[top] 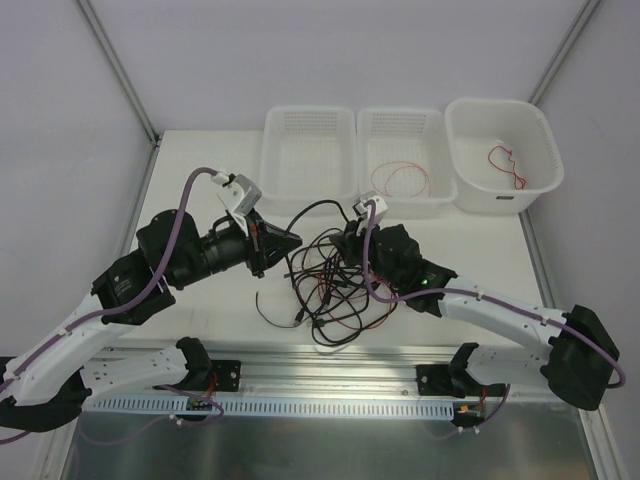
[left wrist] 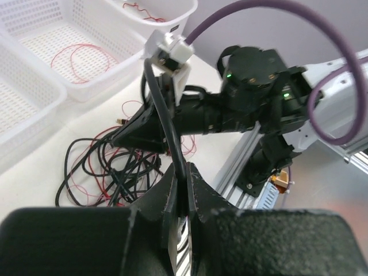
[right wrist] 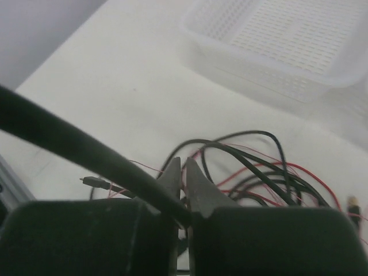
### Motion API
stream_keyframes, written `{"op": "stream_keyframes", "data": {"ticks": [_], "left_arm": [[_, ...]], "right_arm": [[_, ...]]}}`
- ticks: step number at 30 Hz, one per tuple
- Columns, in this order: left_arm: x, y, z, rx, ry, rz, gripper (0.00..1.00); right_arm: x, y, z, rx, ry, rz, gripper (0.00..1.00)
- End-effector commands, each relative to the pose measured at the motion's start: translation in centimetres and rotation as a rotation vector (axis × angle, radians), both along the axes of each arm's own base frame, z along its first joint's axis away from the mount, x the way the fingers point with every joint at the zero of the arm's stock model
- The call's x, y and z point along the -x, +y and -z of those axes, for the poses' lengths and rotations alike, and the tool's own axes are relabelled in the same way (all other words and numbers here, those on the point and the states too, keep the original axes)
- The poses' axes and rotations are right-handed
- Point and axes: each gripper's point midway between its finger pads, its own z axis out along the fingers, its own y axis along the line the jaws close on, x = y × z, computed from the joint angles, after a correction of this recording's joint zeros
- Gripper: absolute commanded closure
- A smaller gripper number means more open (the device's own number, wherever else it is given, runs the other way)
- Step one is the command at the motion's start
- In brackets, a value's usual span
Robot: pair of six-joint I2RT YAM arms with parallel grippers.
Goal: Untangle the cables
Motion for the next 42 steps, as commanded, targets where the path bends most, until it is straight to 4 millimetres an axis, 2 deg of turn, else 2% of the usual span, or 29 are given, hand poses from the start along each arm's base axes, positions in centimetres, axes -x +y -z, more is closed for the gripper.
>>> {"op": "stream_keyframes", "data": {"ticks": [1,3,4,5,6,7,8,9,12,15,18,19,21,22,24,25,27,28,31,33,35,36,38,39,42], "left_arm": [[-1.3,0.7,0.6,0.011,-0.021,-0.084,1.0],[-1.5,0.9,1.8,-0.01,-0.008,-0.098,1.0],[-1.8,0.9,2.7,-0.029,0.002,-0.113,1.0],[-1.9,0.9,3.2,-0.04,0.009,-0.121,1.0],[-2.0,0.9,3.5,-0.048,0.012,-0.124,1.0],[-2.1,0.9,4.1,-0.065,0.019,-0.13,1.0],[-2.4,1.1,4.3,-0.074,0.018,-0.144,1.0],[-2.6,1.3,4.6,-0.087,0.018,-0.157,1.0],[-3.4,2.3,5.2,-0.144,0.007,-0.217,1.0],[-4.3,3.9,5.3,-0.216,-0.023,-0.29,1.0],[-4.6,5.1,3.4,-0.243,-0.073,-0.323,1.0],[-4.5,5.4,1.3,-0.213,-0.103,-0.325,1.0],[-4.4,5.9,-0.3,-0.237,-0.141,-0.318,1.0],[-4.1,6.5,-3.2,-0.195,-0.178,-0.329,1.0],[-4.2,7.0,-5.0,-0.22,-0.233,-0.33,1.0],[-4.0,7.8,-7.4,-0.184,-0.271,-0.348,1.0],[-4.3,8.3,-9.1,-0.205,-0.336,-0.361,1.0],[-4.2,8.8,-10.7,-0.186,-0.367,-0.373,0.99],[-4.9,9.4,-12.2,-0.22,-0.425,-0.411,0.99],[-6.0,9.4,-11.9,-0.292,-0.451,-0.447,0.99],[-7.2,8.6,-9.4,-0.438,-0.479,-0.44,0.99],[-8.2,8.4,-6.8,-0.545,-0.469,-0.464,0.99],[-9.2,7.6,-3.3,-0.699,-0.467,-0.451,0.98],[-9.8,7.6,-0.6,-0.79,-0.445,-0.464,0.99],[-10.5,7.7,3.0,-0.887,-0.392,-0.502,1.0]], "right_arm": [[-0.9,-3.8,-3.2,0.077,-0.08,0.13,0.99],[-1.3,-6.1,-4.7,0.142,-0.132,0.205,0.99],[-1.1,-7.2,-4.3,0.202,-0.124,0.223,0.99],[-1.3,-8.0,-5.3,0.235,-0.152,0.244,0.99],[-1.2,-9.4,-5.1,0.293,-0.146,0.284,0.99],[-1.3,-10.0,-5.4,0.321,-0.152,0.301,0.99],[-1.3,-10.5,-6.5,0.342,-0.174,0.313,0.99],[-1.3,-11.6,-6.3,0.391,-0.168,0.349,0.99],[-1.1,-13.0,-8.0,0.444,-0.195,0.408,0.99],[-0.7,-13.6,-8.0,0.475,-0.189,0.413,0.99],[-0.2,-13.6,-8.0,0.443,-0.181,0.399,0.99],[-0.1,-13.7,-7.8,0.432,-0.17,0.407,0.99],[0.0,-14.2,-7.8,0.418,-0.167,0.43,0.99],[0.0,-14.4,-7.5,0.415,-0.159,0.443,0.99],[0.0,-15.0,-7.3,0.416,-0.155,0.472,0.99],[0.0,-15.3,-7.2,0.417,-0.153,0.482,0.99],[0.1,-15.6,-7.2,0.416,-0.151,0.497,0.99],[0.2,-15.7,-7.2,0.415,-0.149,0.499,0.99],[0.4,-15.9,-7.2,0.399,-0.144,0.497,0.99],[0.5,-15.8,-6.9,0.392,-0.134,0.491,0.99],[0.6,-15.6,-6.5,0.393,-0.125,0.479,0.99],[0.7,-15.3,-6.2,0.392,-0.116,0.465,0.99],[0.7,-15.1,-5.6,0.4,-0.106,0.459,0.99],[0.8,-14.8,-5.2,0.402,-0.099,0.451,0.99],[0.8,-14.4,-4.6,0.409,-0.089,0.438,0.99]]}}
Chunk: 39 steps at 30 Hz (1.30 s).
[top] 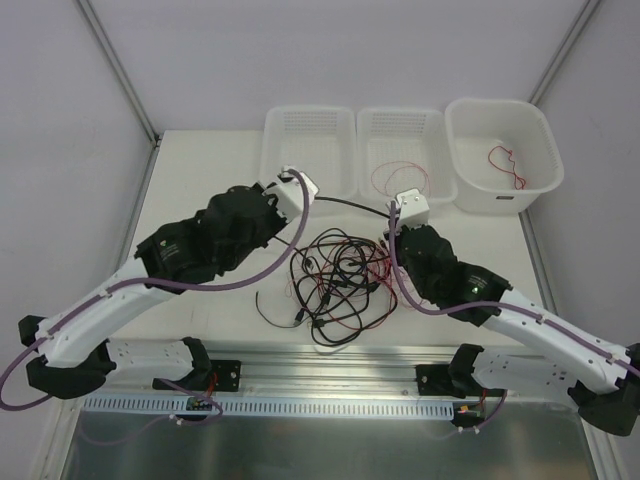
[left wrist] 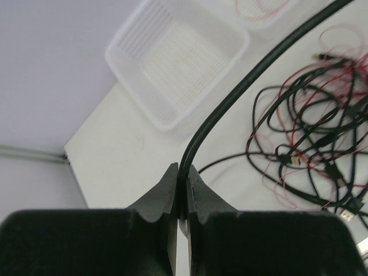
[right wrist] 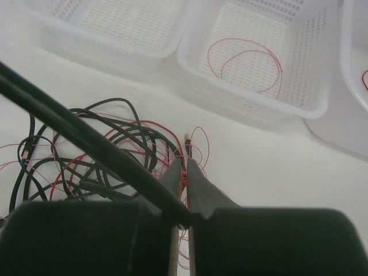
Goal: Untangle the cables
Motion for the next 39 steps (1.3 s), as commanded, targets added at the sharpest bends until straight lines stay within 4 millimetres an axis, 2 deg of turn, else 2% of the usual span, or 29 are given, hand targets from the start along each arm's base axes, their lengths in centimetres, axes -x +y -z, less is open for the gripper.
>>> {"op": "stream_keyframes", "data": {"ticks": [1,7,10,12,14,20,24,27,28,30,31,32,34,36,37,39], "left_arm": [[-1.9,2.9,1.9,-0.152,-0.055,-0.191,1.0],[-3.1,6.2,0.2,-0.247,-0.132,-0.355,1.0],[-3.9,7.4,0.5,-0.31,-0.138,-0.415,0.99],[-4.4,7.5,0.4,-0.298,-0.133,-0.447,1.0],[-4.4,6.8,0.1,-0.218,-0.119,-0.438,1.0],[-3.7,5.5,-4.7,0.128,-0.126,-0.38,0.99],[-3.2,3.7,-7.4,0.308,-0.119,-0.276,0.99],[-3.5,2.6,-8.6,0.389,-0.108,-0.247,0.99],[-3.8,1.4,-8.4,0.411,-0.084,-0.218,0.99],[-4.5,1.0,-9.1,0.468,-0.066,-0.211,0.99],[-5.0,-0.3,-8.5,0.474,-0.034,-0.183,0.99],[-5.3,-0.5,-8.9,0.497,-0.026,-0.174,0.99],[-6.8,-1.1,-8.3,0.523,0.008,-0.187,1.0],[-7.2,-2.1,-8.6,0.584,0.048,-0.149,1.0],[-8.1,-2.0,-8.9,0.632,0.056,-0.163,1.0],[-8.5,-2.1,-9.9,0.706,0.076,-0.145,1.0]], "right_arm": [[-0.1,-1.1,1.0,0.012,0.019,0.063,0.99],[-0.2,-0.3,1.1,-0.002,0.024,0.042,0.99],[-0.2,0.4,1.5,-0.007,0.038,0.03,0.99],[-0.1,1.0,1.4,-0.021,0.039,0.014,0.99],[0.0,1.2,1.1,-0.03,0.037,0.004,0.99],[0.0,1.3,-1.6,-0.062,0.001,-0.014,0.99],[0.0,1.7,-3.3,-0.091,-0.015,-0.035,0.99],[-0.4,2.2,-4.5,-0.11,-0.023,-0.055,0.99],[-0.6,2.2,-4.6,-0.11,-0.021,-0.058,0.99],[-1.6,2.7,-5.4,-0.12,-0.016,-0.065,0.99],[-2.0,2.9,-5.5,-0.121,-0.011,-0.065,0.99],[-2.5,3.2,-6.3,-0.14,-0.011,-0.078,0.99],[-3.2,4.3,-6.2,-0.141,0.008,-0.098,0.98],[-3.8,5.7,-7.1,-0.173,0.012,-0.145,0.92],[-4.4,6.6,-6.4,-0.169,0.034,-0.157,0.88],[-5.0,8.0,-6.8,-0.205,0.049,-0.199,0.82]]}}
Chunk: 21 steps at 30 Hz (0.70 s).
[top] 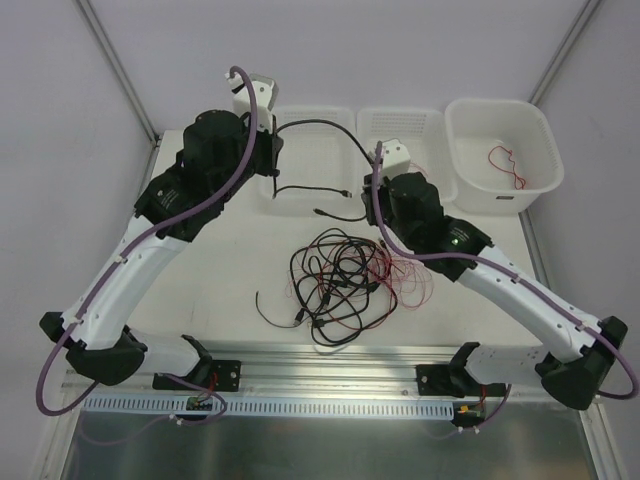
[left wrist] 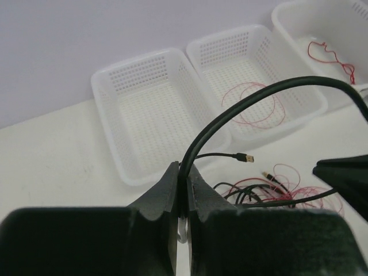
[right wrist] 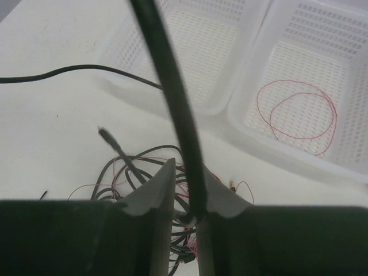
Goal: Untangle the cables
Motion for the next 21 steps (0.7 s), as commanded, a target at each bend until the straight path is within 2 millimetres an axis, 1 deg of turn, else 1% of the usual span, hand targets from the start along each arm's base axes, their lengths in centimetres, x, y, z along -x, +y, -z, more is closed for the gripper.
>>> {"op": "stream_keyframes", "data": {"ticks": [1,2,3,4,5,6,7,8,9,10,11,12,13,14,15,16,17,18,19,20,21], "left_arm": [[-1.0,-0.7,-4.5,0.249,-0.035,0.038,1.0],[-1.2,-0.3,-5.8,0.286,-0.056,0.03,1.0],[-1.7,-0.1,-6.1,0.315,-0.053,0.017,1.0],[-1.9,0.2,-6.8,0.332,-0.065,0.007,1.0],[-2.1,0.8,-8.4,0.358,-0.102,-0.003,1.0],[-2.5,0.9,-8.7,0.367,-0.109,-0.011,1.0],[-2.7,0.9,-9.3,0.374,-0.123,-0.012,1.0],[-2.7,1.3,-10.5,0.39,-0.153,-0.014,1.0],[-3.2,1.2,-10.6,0.389,-0.158,-0.015,1.0],[-3.5,1.1,-10.8,0.39,-0.162,-0.014,1.0],[-3.6,1.3,-11.3,0.392,-0.177,-0.02,1.0],[-4.6,1.2,-10.9,0.382,-0.17,-0.029,1.0],[-5.1,1.2,-10.7,0.381,-0.167,-0.04,1.0],[-5.6,1.4,-10.7,0.381,-0.17,-0.049,1.0],[-6.8,1.3,-10.0,0.374,-0.157,-0.062,1.0],[-7.4,1.4,-9.9,0.375,-0.156,-0.071,1.0],[-7.9,1.5,-10.0,0.377,-0.16,-0.081,1.0],[-9.3,1.6,-9.1,0.366,-0.146,-0.102,1.0],[-10.0,1.7,-9.0,0.367,-0.151,-0.114,1.0],[-10.6,2.0,-9.0,0.372,-0.157,-0.132,1.0],[-11.8,1.8,-8.3,0.373,-0.144,-0.146,1.0]], "right_arm": [[-1.1,3.6,-1.2,-0.079,0.02,-0.105,0.77],[-1.5,4.2,-1.2,-0.091,0.031,-0.123,0.74],[-1.9,4.7,-2.0,-0.115,0.03,-0.128,0.71],[-2.5,5.2,-1.2,-0.103,0.054,-0.126,0.6],[-2.7,5.2,-1.0,-0.096,0.073,-0.123,0.53],[-2.8,5.5,-1.6,-0.106,0.069,-0.128,0.46],[-2.8,5.6,-1.6,-0.105,0.073,-0.132,0.33],[-2.7,5.7,-1.8,-0.109,0.072,-0.139,0.29],[-2.7,5.6,-2.0,-0.113,0.067,-0.14,0.25],[-2.5,5.5,-2.0,-0.111,0.067,-0.142,0.17],[-2.0,5.0,-2.4,-0.11,0.067,-0.145,0.14],[-1.7,4.8,-2.5,-0.108,0.07,-0.15,0.11],[-1.2,4.3,-2.0,-0.092,0.089,-0.149,0.07],[-0.8,3.9,-1.9,-0.089,0.095,-0.152,0.05],[0.1,3.1,-2.5,-0.097,0.088,-0.156,0.04],[0.8,2.5,-2.2,-0.091,0.1,-0.157,0.03],[1.3,2.0,-1.1,-0.084,0.123,-0.15,0.02],[2.4,1.0,-2.0,-0.109,0.104,-0.153,0.02],[3.0,0.4,-1.9,-0.115,0.109,-0.151,0.0],[3.8,-0.3,-0.4,-0.108,0.143,-0.143,0.0],[4.4,-0.9,-0.2,-0.112,0.146,-0.14,0.0]]}}
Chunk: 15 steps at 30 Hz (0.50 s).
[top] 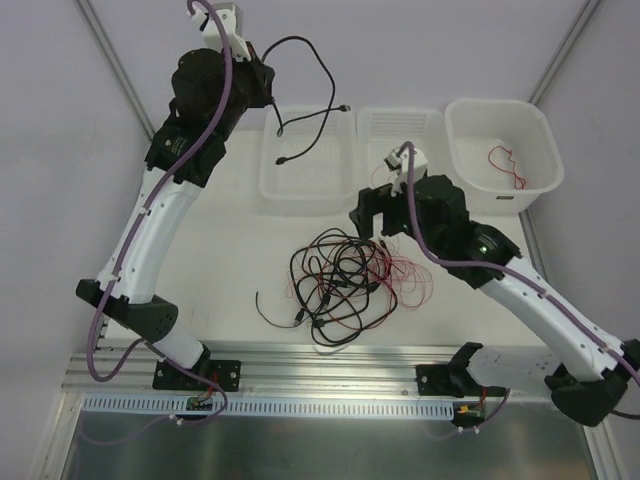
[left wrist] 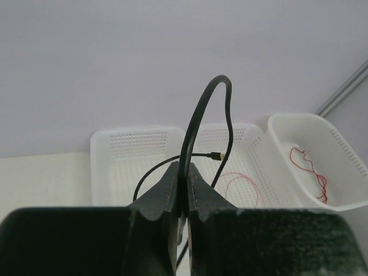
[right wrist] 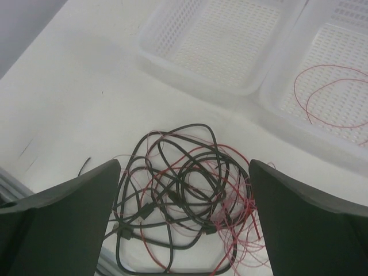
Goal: Untangle the cables
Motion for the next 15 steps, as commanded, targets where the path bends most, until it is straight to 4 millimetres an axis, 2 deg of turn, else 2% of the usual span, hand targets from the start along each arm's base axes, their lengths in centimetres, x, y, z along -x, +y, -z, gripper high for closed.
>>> {"op": "stream_keyframes", "data": {"ticks": [1,2,3,4,5,6,8,9,10,11,15], "left_arm": [[-3.1,0.3,-0.6,0.059,-0.034,-0.046,1.0],[-3.7,0.6,-0.6,0.067,-0.037,-0.06,1.0],[-4.9,0.4,0.4,0.078,-0.016,-0.066,1.0],[-5.7,0.9,0.8,0.086,-0.011,-0.08,1.0],[-6.2,0.7,0.8,0.097,-0.014,-0.072,1.0],[-7.2,0.4,2.0,0.112,0.011,-0.075,1.0],[-8.5,0.6,2.9,0.123,0.023,-0.09,1.0],[-9.5,0.2,4.2,0.138,0.05,-0.091,1.0],[-10.0,0.2,4.7,0.147,0.06,-0.091,1.0],[-10.7,0.3,5.3,0.155,0.069,-0.095,1.0],[-13.9,-0.6,8.9,0.206,0.123,-0.096,1.0]], "right_arm": [[3.5,-3.2,-0.5,-0.051,0.018,0.008,0.0],[4.2,-3.8,-0.2,-0.054,0.023,0.008,0.03],[4.7,-4.3,0.8,-0.042,0.042,0.013,0.03],[5.9,-5.5,0.3,-0.061,0.024,0.014,0.03],[6.2,-6.3,0.5,-0.056,0.021,0.03,0.03],[6.7,-7.1,1.3,-0.045,0.027,0.04,0.03],[7.7,-9.2,1.4,-0.051,0.001,0.08,0.03],[8.0,-9.8,1.7,-0.052,-0.003,0.092,0.03],[8.3,-10.3,2.7,-0.038,0.008,0.102,0.03],[8.9,-11.2,2.3,-0.058,-0.015,0.113,0.03],[9.8,-12.7,3.0,-0.051,-0.016,0.138,0.03]]}}
